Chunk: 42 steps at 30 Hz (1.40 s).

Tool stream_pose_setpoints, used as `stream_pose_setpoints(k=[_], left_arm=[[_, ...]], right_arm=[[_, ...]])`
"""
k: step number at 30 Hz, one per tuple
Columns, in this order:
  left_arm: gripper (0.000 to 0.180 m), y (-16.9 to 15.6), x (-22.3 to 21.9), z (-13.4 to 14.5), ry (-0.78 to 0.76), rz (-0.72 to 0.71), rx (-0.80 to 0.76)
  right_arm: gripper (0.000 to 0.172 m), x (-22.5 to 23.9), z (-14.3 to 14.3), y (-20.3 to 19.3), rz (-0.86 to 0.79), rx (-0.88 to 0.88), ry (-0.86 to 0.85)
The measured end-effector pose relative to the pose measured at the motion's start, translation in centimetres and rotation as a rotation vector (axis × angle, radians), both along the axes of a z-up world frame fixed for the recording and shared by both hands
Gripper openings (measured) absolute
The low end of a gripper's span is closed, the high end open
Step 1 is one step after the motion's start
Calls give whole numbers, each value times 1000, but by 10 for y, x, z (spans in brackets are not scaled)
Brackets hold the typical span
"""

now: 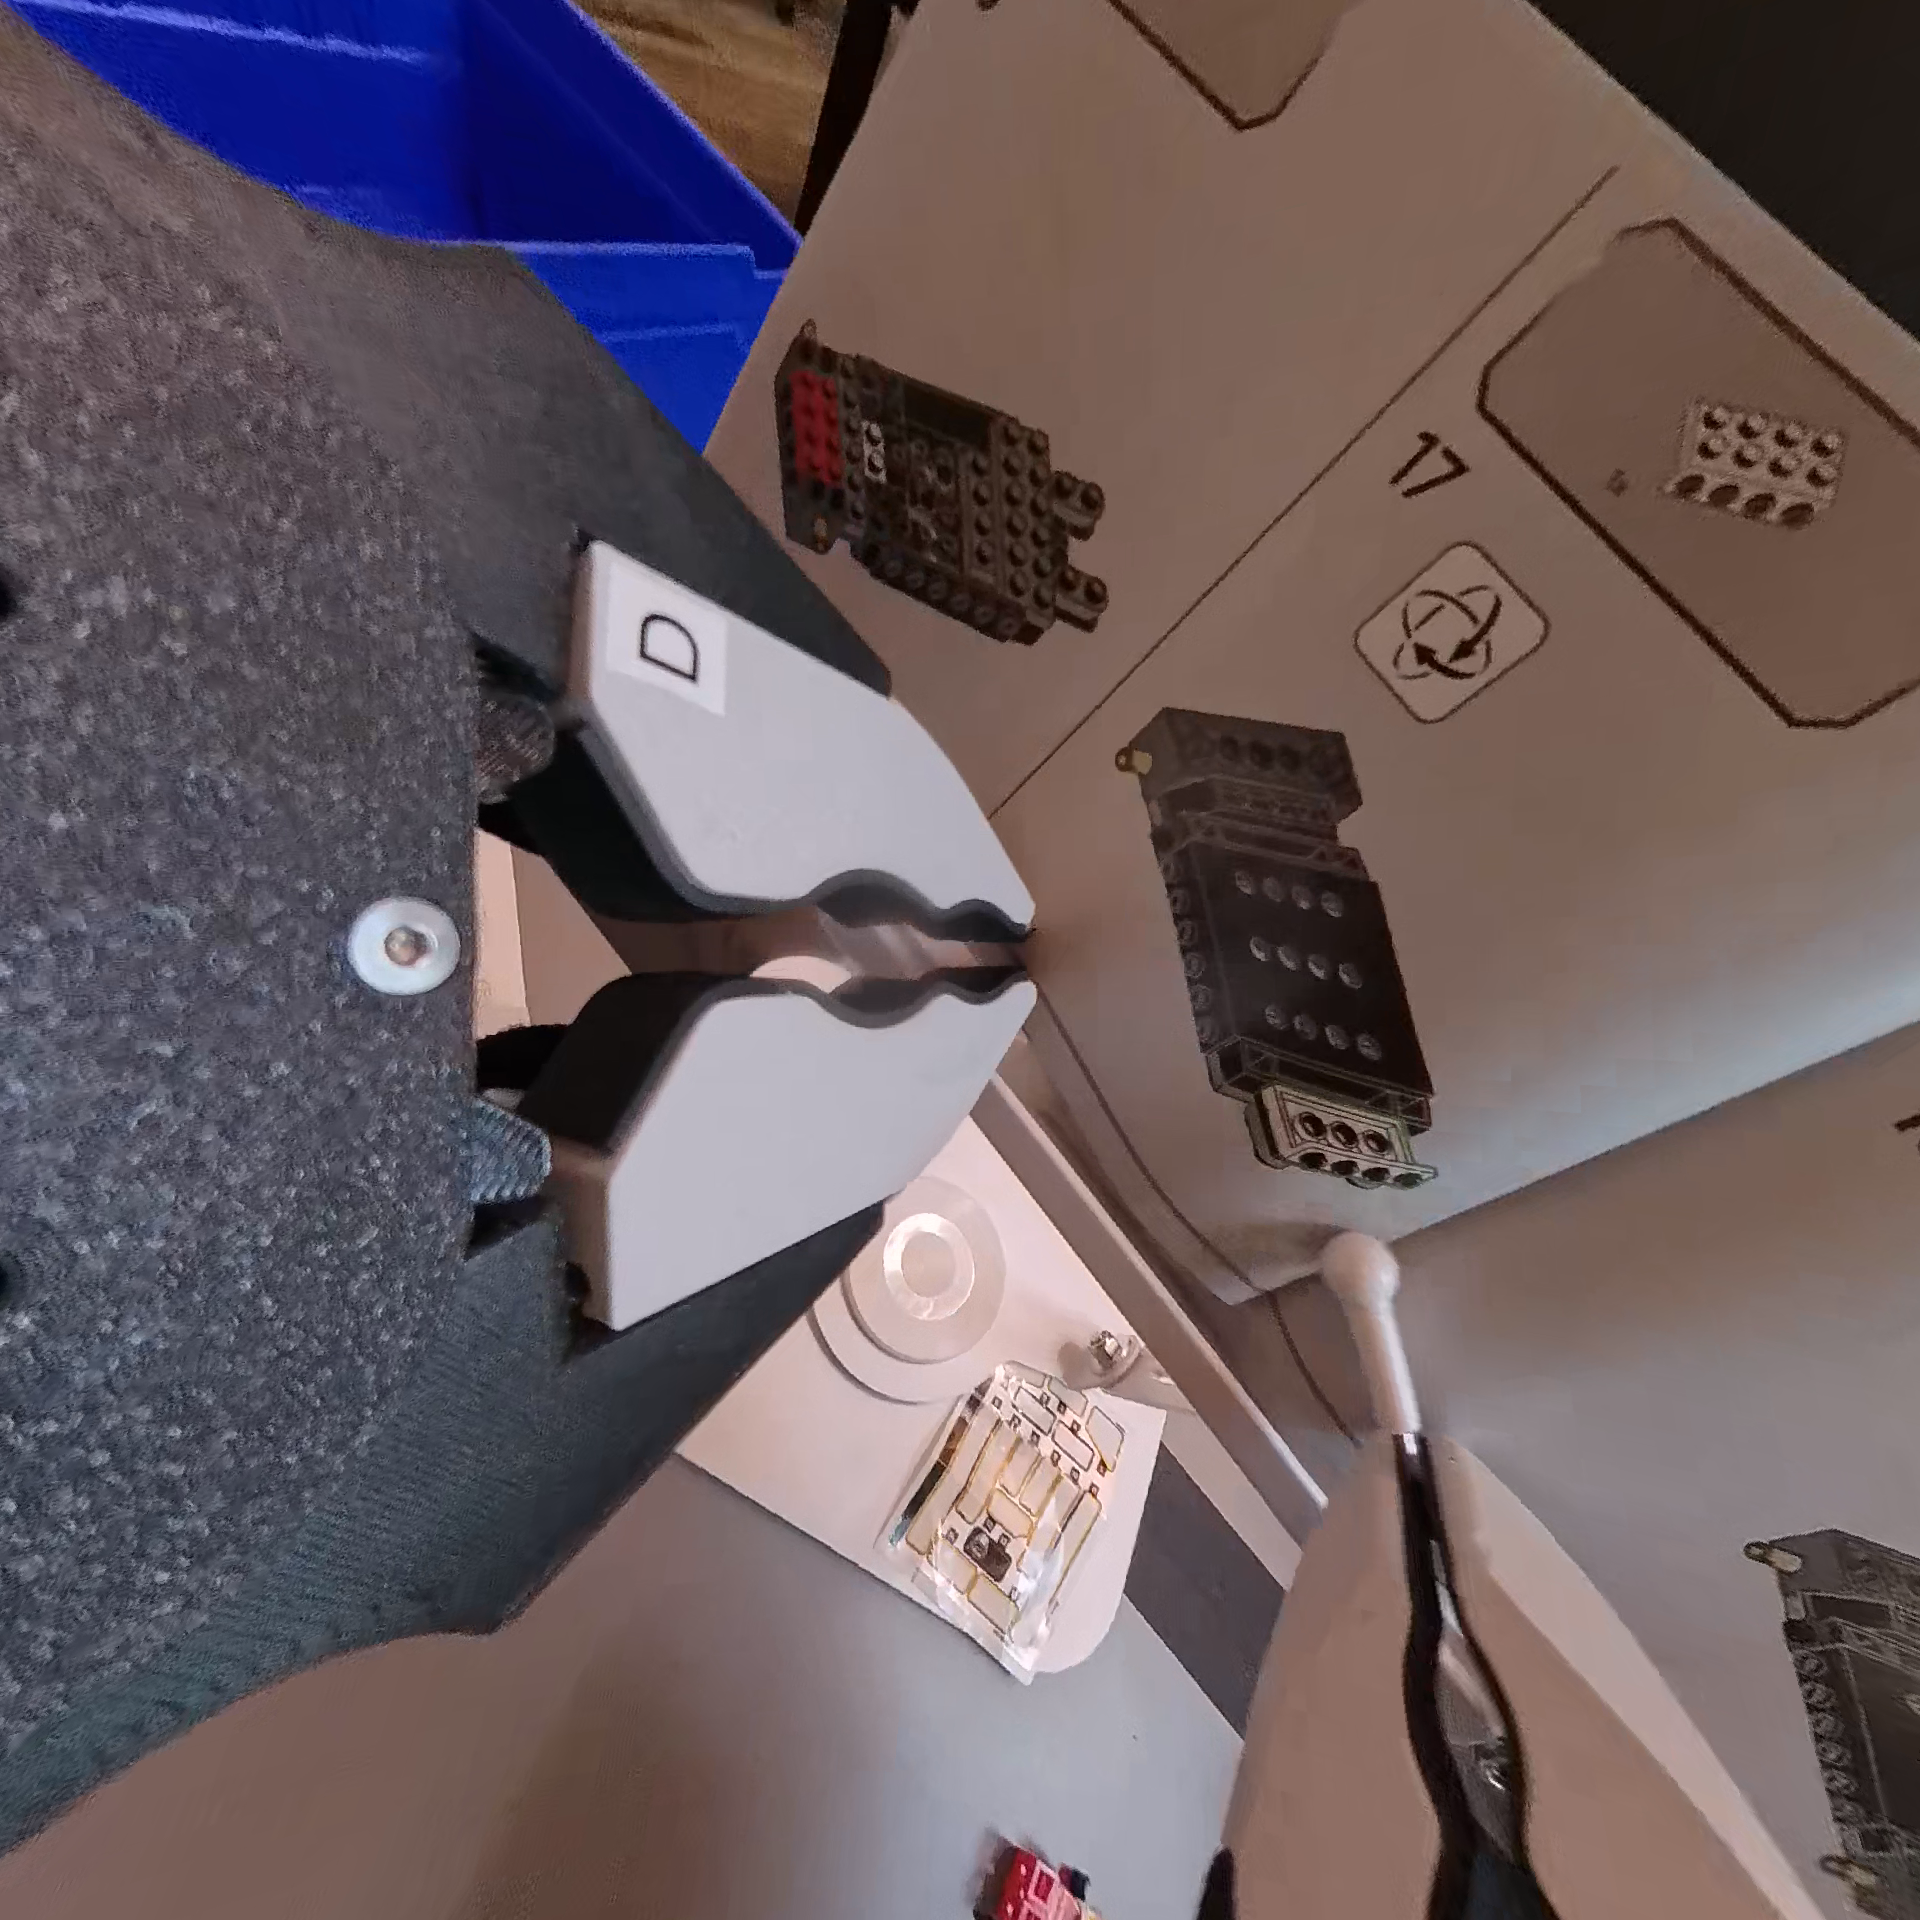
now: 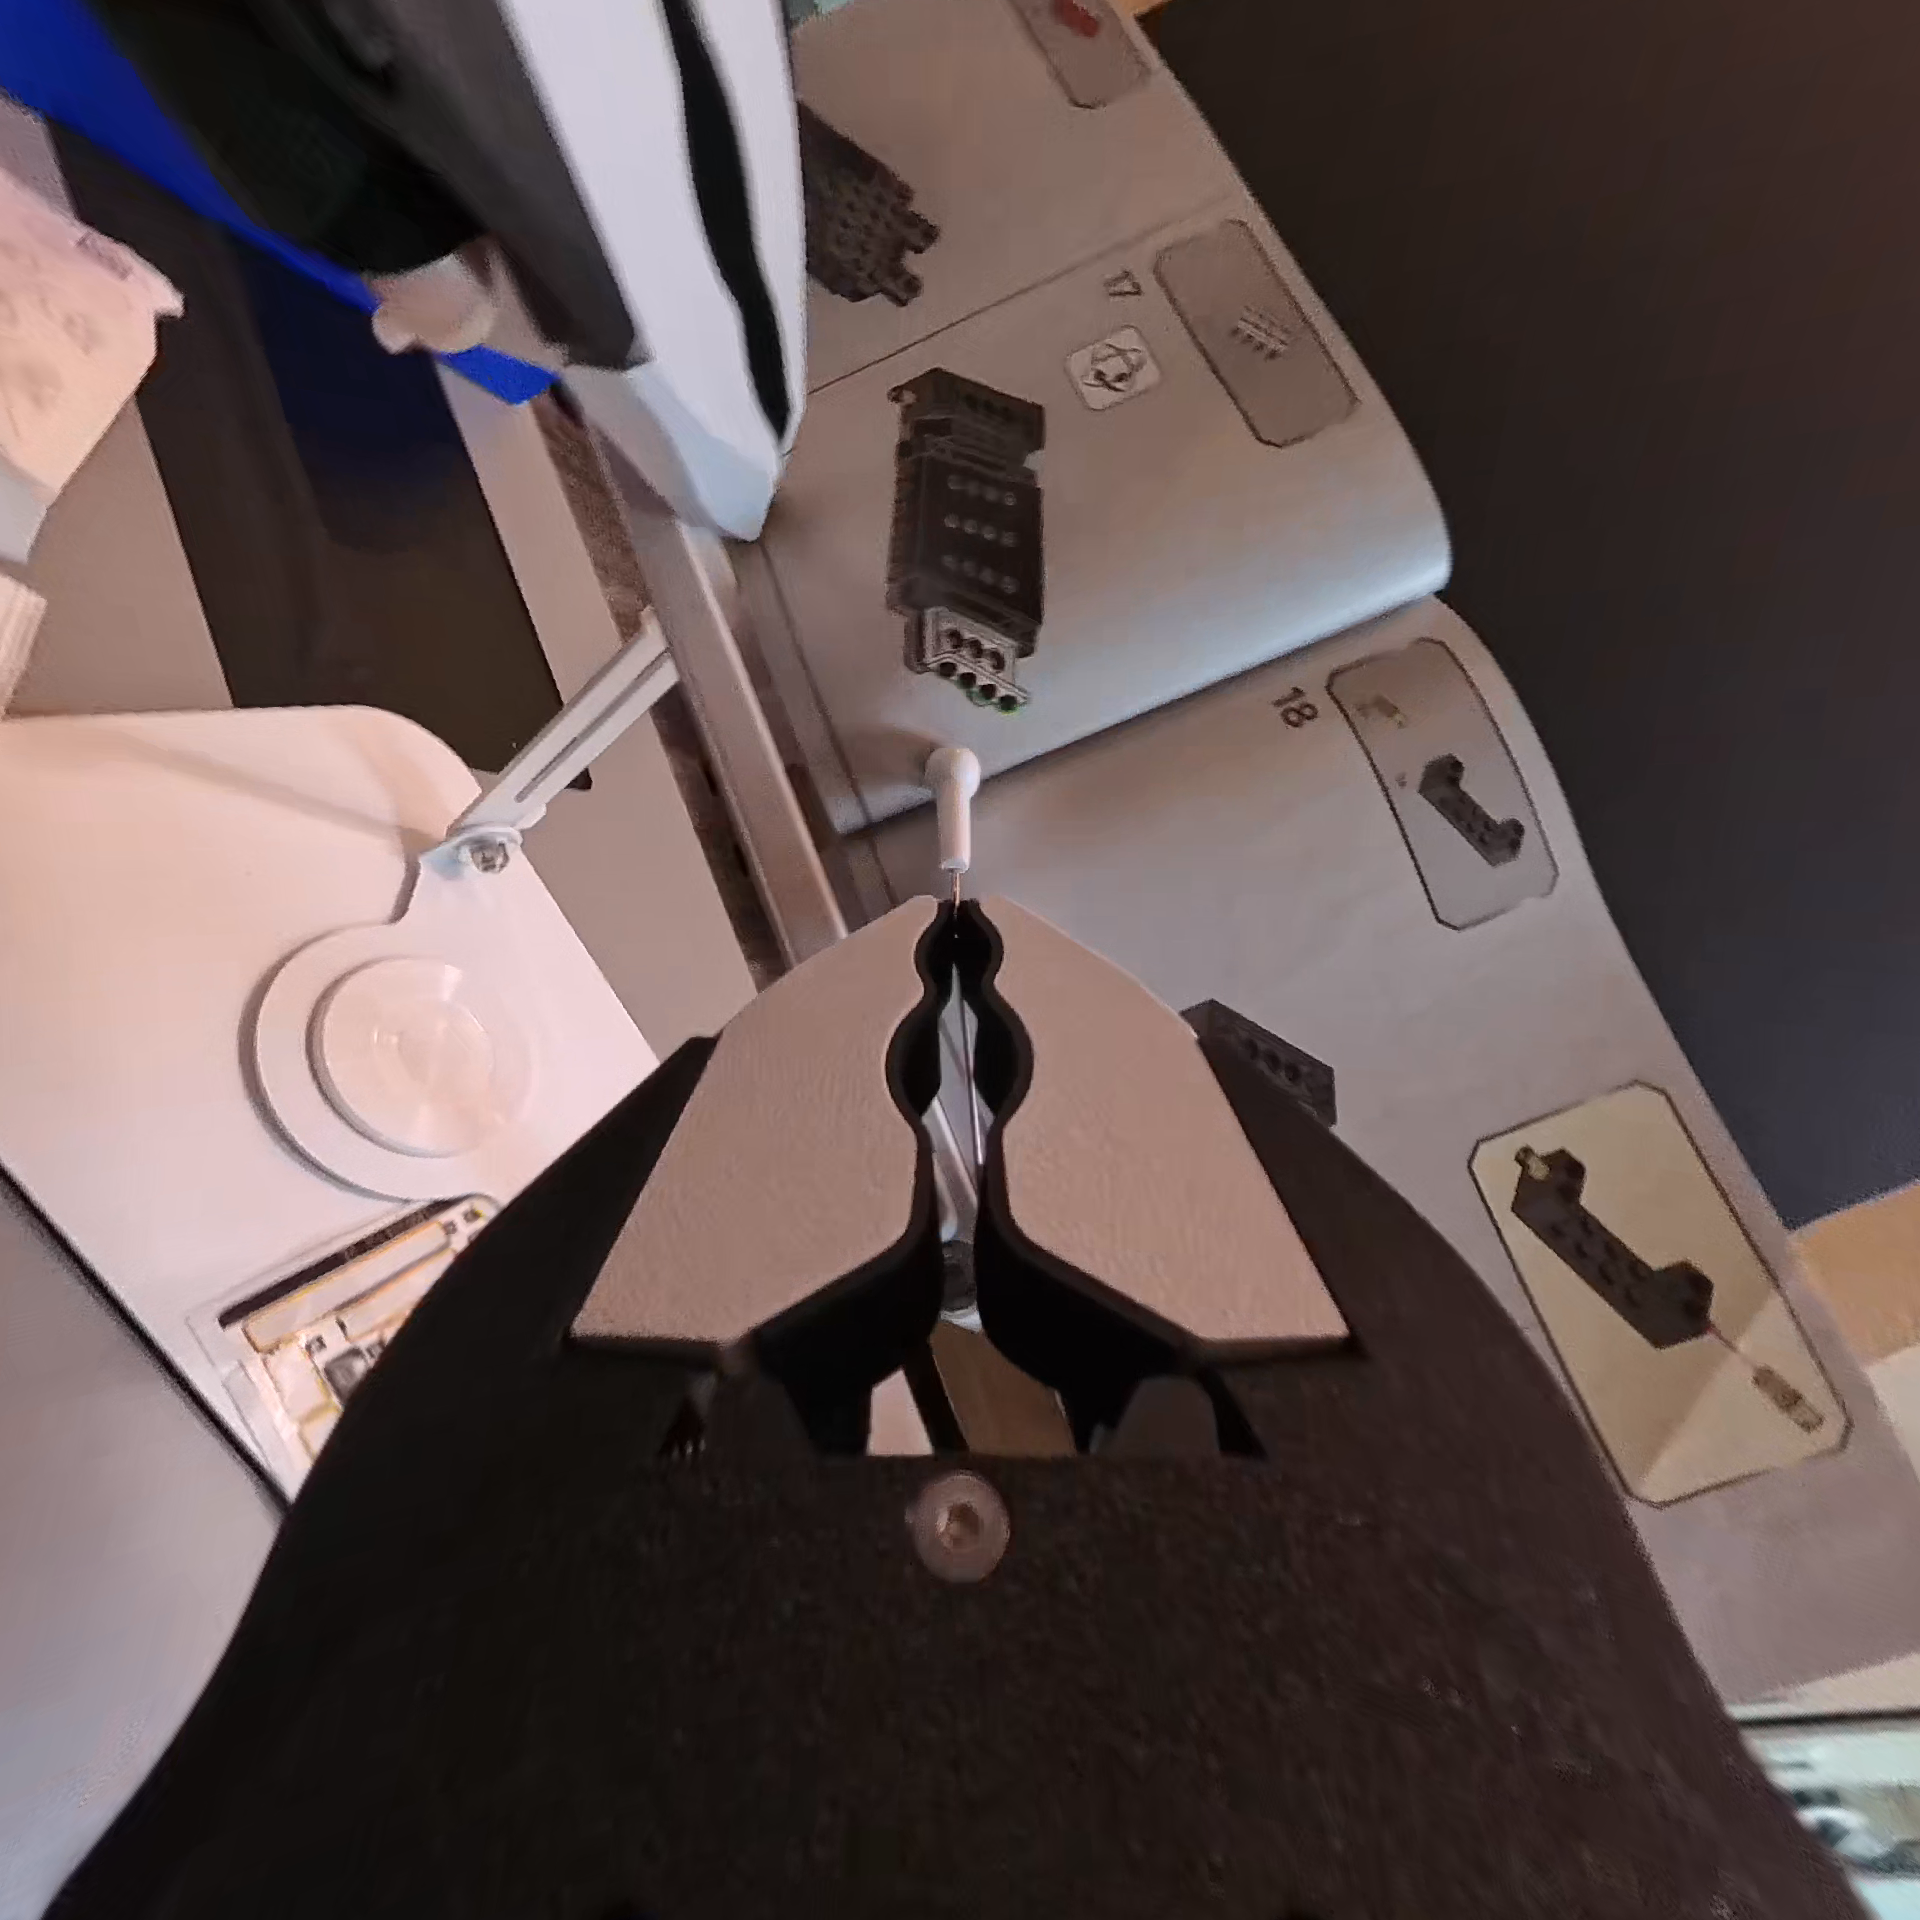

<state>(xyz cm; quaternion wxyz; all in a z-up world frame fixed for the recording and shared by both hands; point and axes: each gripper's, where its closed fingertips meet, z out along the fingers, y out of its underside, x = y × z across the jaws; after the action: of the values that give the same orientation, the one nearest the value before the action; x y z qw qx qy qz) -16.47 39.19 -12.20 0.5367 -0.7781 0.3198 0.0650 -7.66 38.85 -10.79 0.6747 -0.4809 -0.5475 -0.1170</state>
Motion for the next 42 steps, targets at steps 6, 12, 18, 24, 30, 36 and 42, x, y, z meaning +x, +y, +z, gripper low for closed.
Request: stream_pose_setpoints(k=[6,12,18,24,30,36,42], left_arm=[[7,-2,-1,2,-16,0,-7],[7,-24,-5,13,-141,-4,56],[0,-81,-5,38,-416,-87,172],[0,-142,8,55,-613,-187,166],[0,-195,24,39,-672,-185,168],[0,-211,29,-7,-707,-146,119],[14,-213,49,-61,-489,-270,-83]], right_arm=[[0,-2,-6,0,6,57,-139],[15,3,16,-24,19,62,54],[29,38,26,-85,105,-215,425],[34,86,15,-149,60,-428,578],[30,122,-3,-187,-34,-503,702],[7,132,-20,-188,-30,-553,781],[0,126,-40,-191,7,-611,721]])
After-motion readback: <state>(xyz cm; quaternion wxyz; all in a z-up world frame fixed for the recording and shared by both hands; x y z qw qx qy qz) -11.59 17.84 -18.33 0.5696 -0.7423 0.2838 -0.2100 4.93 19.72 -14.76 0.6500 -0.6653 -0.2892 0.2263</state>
